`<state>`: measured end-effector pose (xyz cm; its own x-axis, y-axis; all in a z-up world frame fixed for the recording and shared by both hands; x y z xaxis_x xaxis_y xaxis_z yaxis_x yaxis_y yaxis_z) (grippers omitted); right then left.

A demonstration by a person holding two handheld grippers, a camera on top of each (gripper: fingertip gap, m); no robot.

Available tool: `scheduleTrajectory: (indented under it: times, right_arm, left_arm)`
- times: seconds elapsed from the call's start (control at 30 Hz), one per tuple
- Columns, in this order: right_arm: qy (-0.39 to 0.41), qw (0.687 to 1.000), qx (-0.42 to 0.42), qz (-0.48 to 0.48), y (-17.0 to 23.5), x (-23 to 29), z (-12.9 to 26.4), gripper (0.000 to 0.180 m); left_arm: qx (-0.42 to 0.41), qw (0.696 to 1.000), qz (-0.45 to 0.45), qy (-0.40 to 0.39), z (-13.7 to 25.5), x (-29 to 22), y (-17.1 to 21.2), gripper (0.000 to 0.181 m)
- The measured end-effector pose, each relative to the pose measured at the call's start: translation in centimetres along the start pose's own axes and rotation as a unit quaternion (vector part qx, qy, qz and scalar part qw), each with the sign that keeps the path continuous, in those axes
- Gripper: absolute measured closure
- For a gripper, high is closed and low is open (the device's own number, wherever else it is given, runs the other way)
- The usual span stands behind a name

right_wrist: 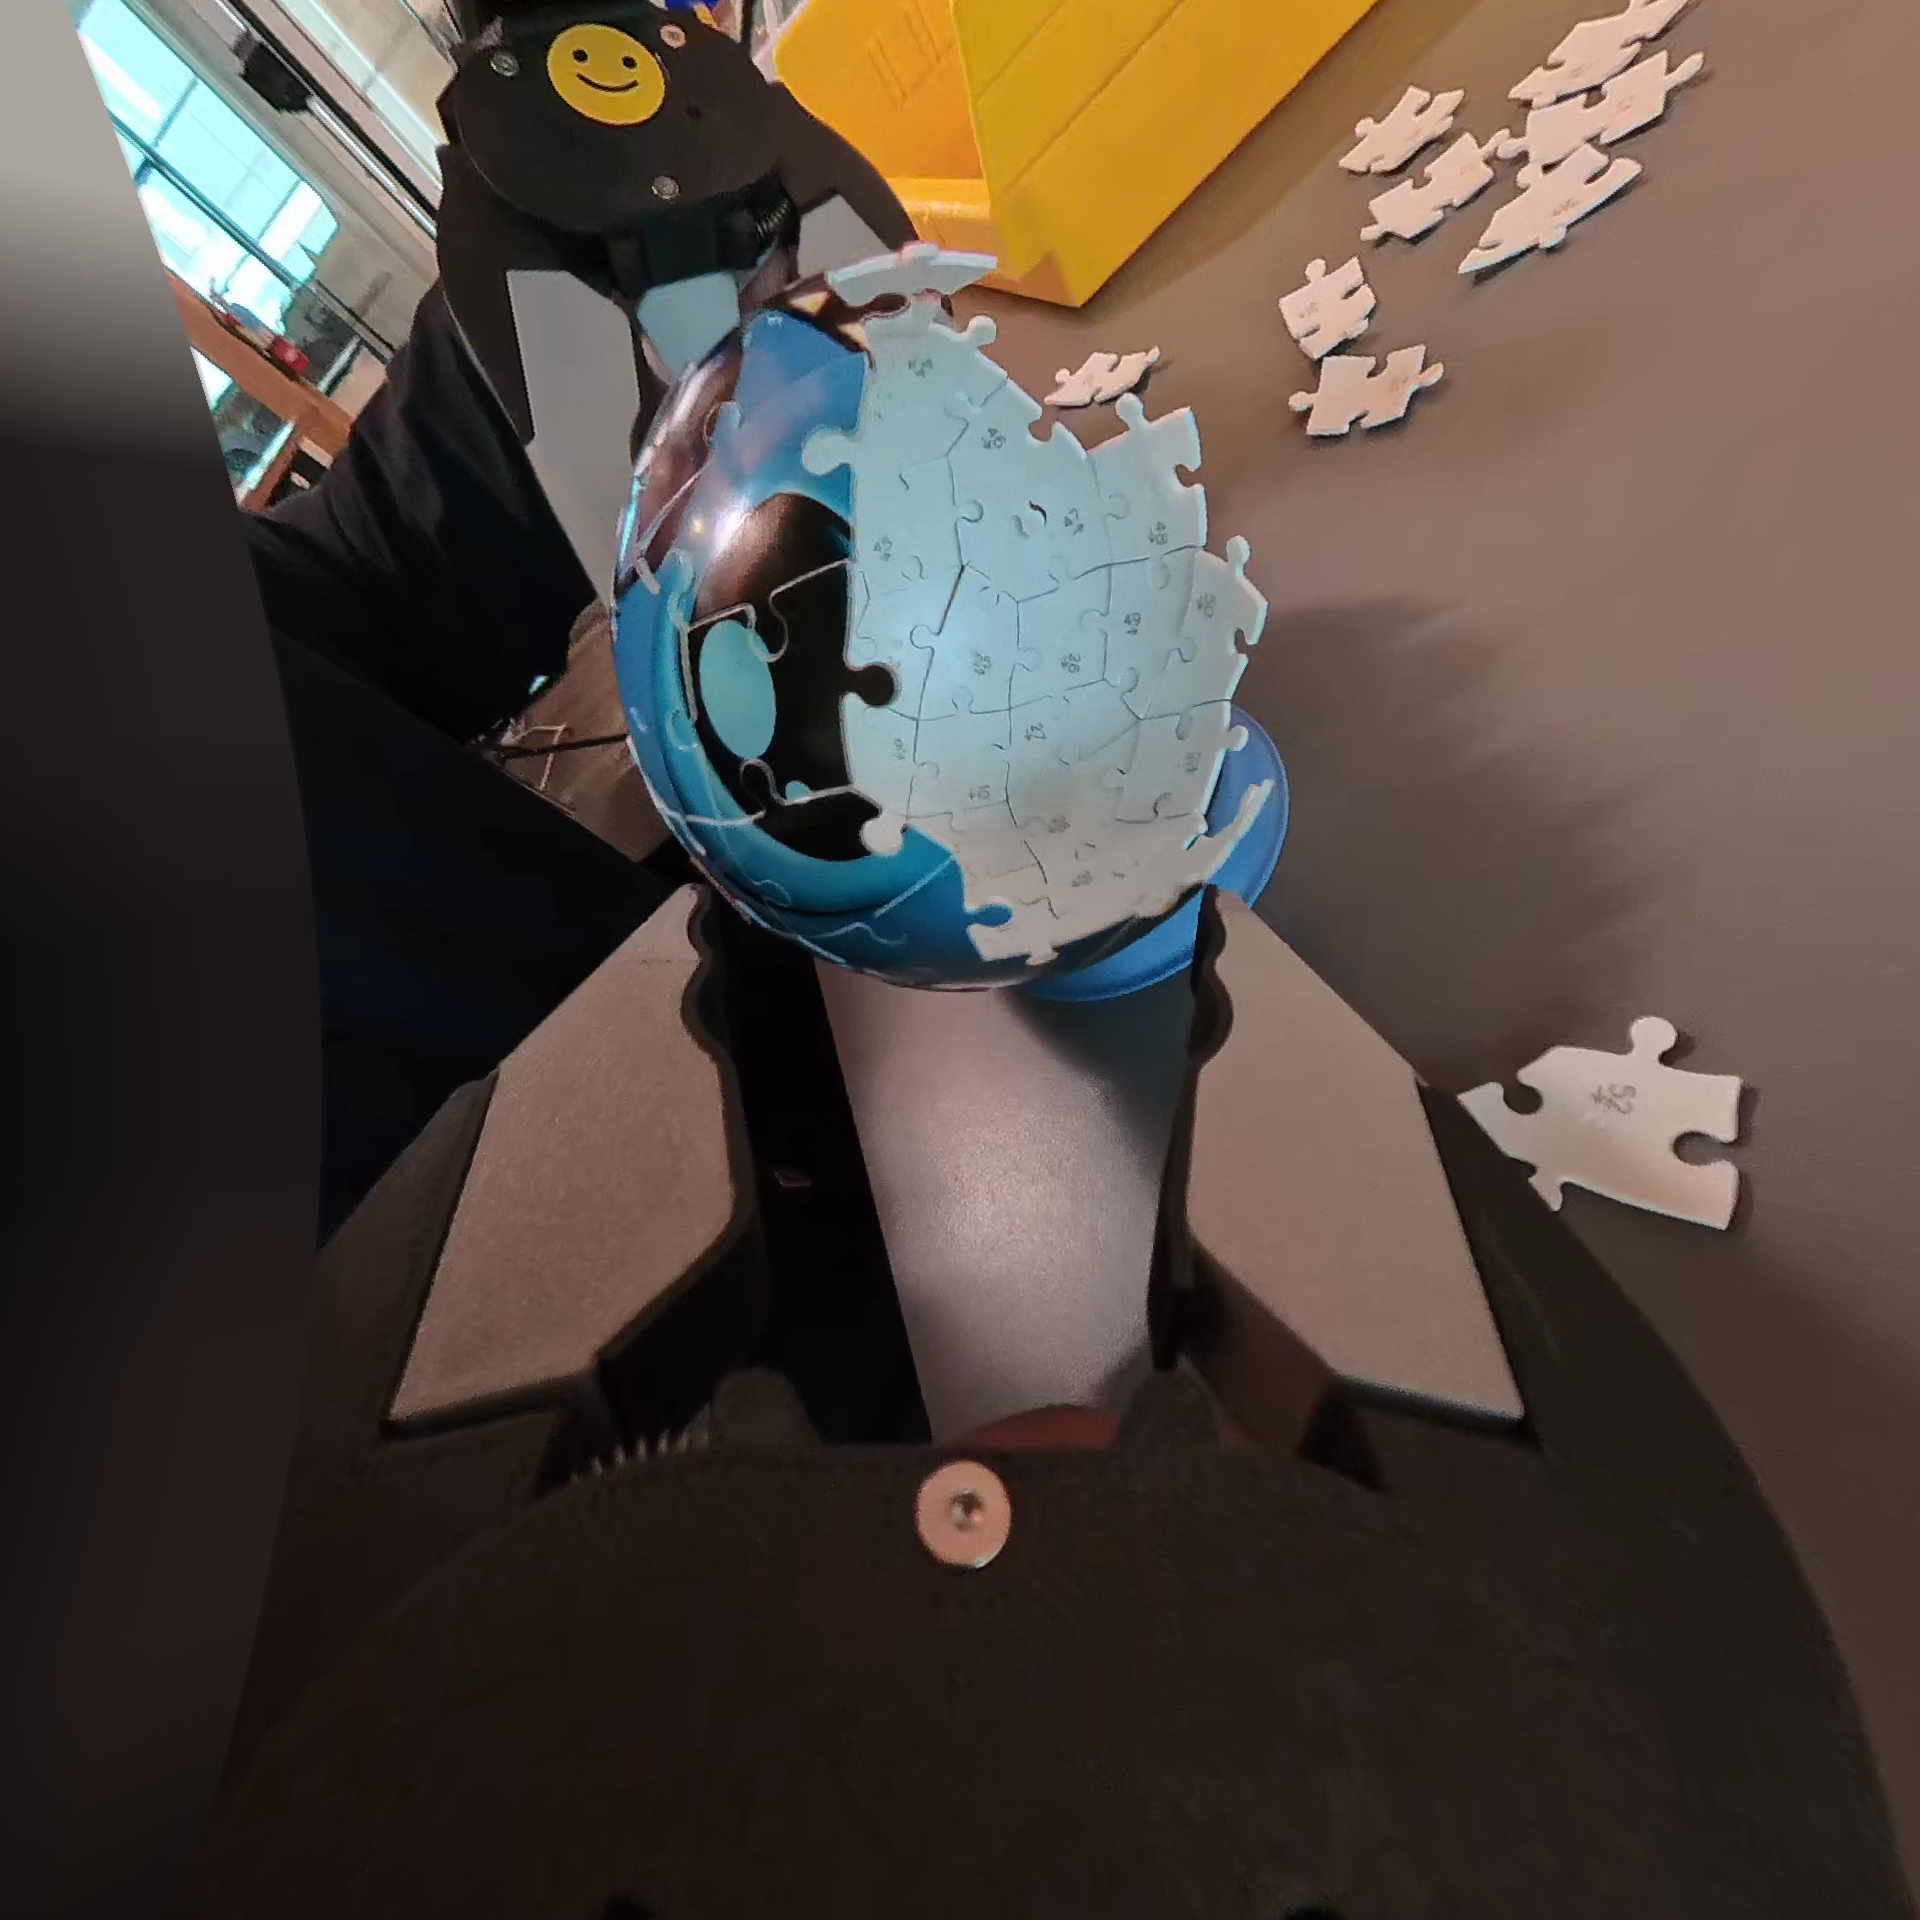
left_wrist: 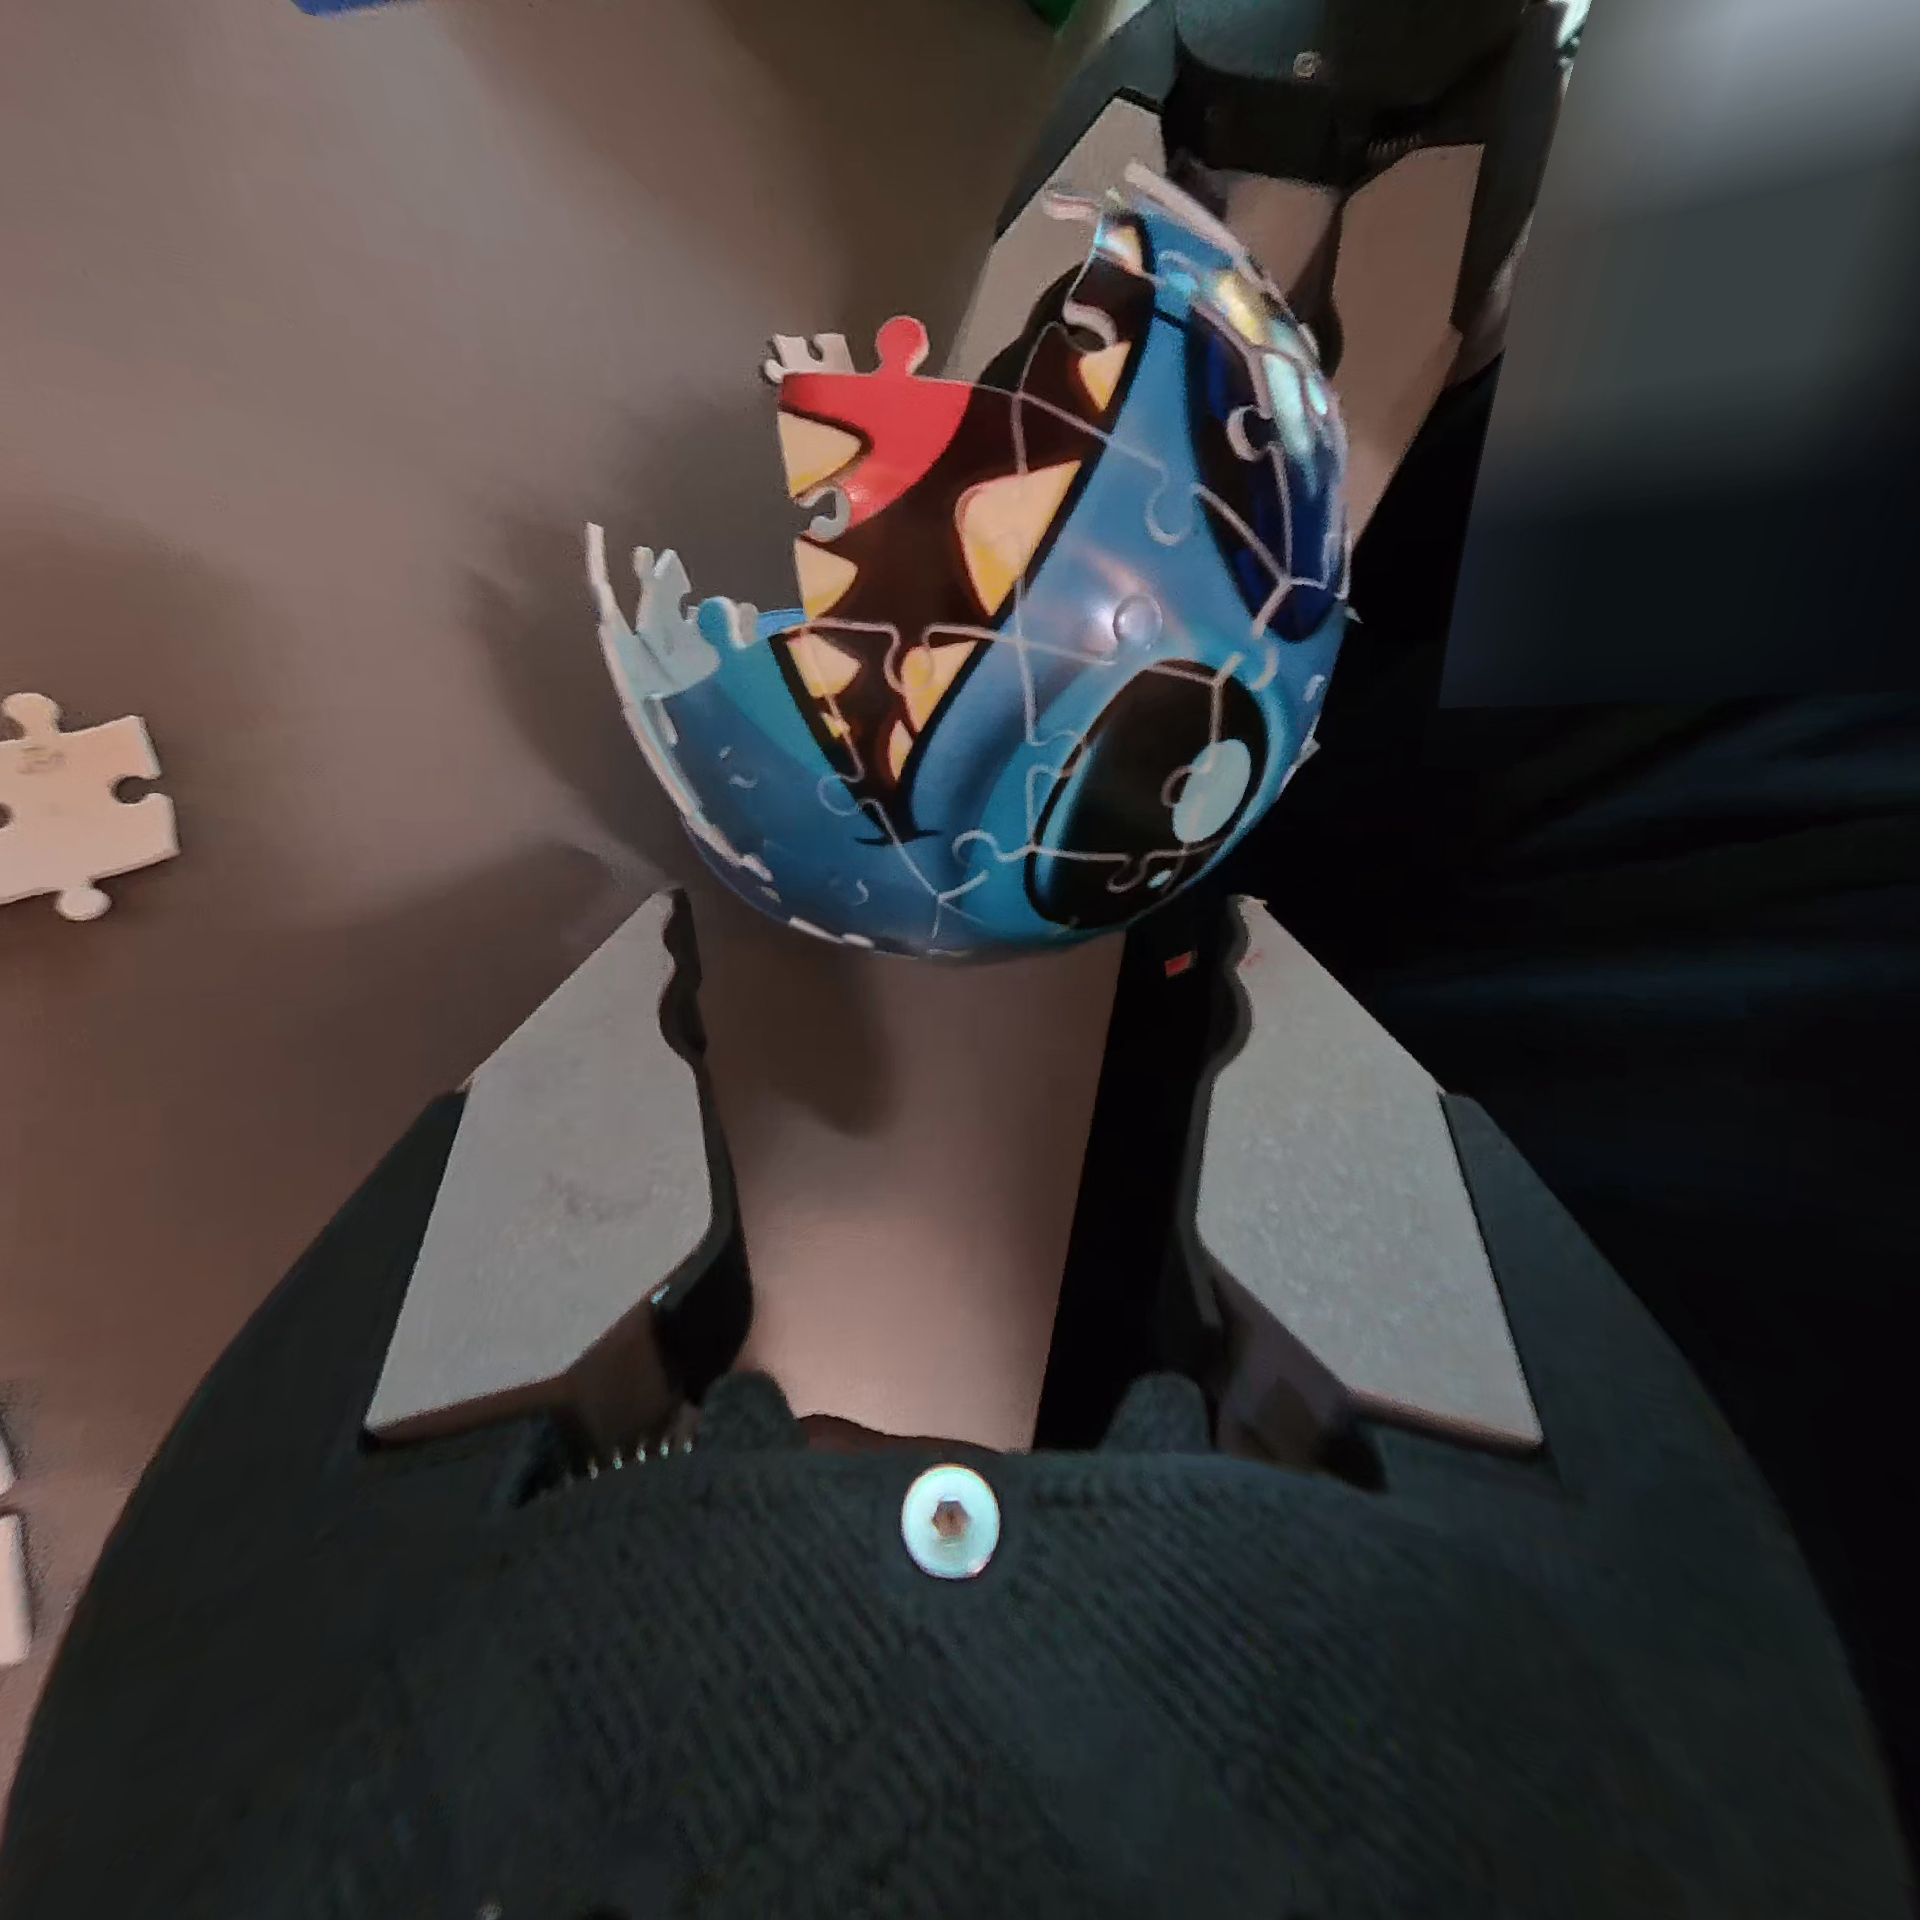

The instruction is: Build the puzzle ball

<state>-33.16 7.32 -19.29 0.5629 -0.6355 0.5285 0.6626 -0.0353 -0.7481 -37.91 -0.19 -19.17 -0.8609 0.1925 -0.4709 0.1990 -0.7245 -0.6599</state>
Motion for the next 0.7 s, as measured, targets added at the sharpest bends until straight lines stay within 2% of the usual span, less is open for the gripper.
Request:
scheduleTrajectory:
  times: [0.17,0.3,0.5,0.7]
  right_arm:
    - [0.004,1.0,0.001,0.004,0.2,0.2,0.6,0.091]
    - [0.032,0.999,0.002,0.02,0.7,-0.1,3.2,0.096]
    - [0.16,0.987,-0.019,0.024,-0.4,-6.5,8.9,0.115]
    - [0.187,0.977,0.073,0.077,1.2,-10.0,7.1,0.118]
  left_arm:
    - [-0.005,1.0,-0.003,-0.018,0.8,0.5,0.2,0.083]
    - [-0.011,0.999,-0.002,-0.04,2.0,1.2,0.5,0.084]
    - [-0.055,0.995,-0.007,-0.086,4.6,3.1,-1.0,0.087]
    - [-0.091,0.99,-0.001,-0.11,6.1,4.0,-1.6,0.093]
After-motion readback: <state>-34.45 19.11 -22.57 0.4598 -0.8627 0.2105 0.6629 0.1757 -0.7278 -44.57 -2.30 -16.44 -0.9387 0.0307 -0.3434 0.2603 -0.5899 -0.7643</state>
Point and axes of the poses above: each gripper's, where its closed fingertips meet, z back along the fingers, y out of its underside, x = y × z across the jaws, the point moved 1 cm from there along z, back along the fingers, and after that the axes turned 1 degree about y, right-handed, at the moved point
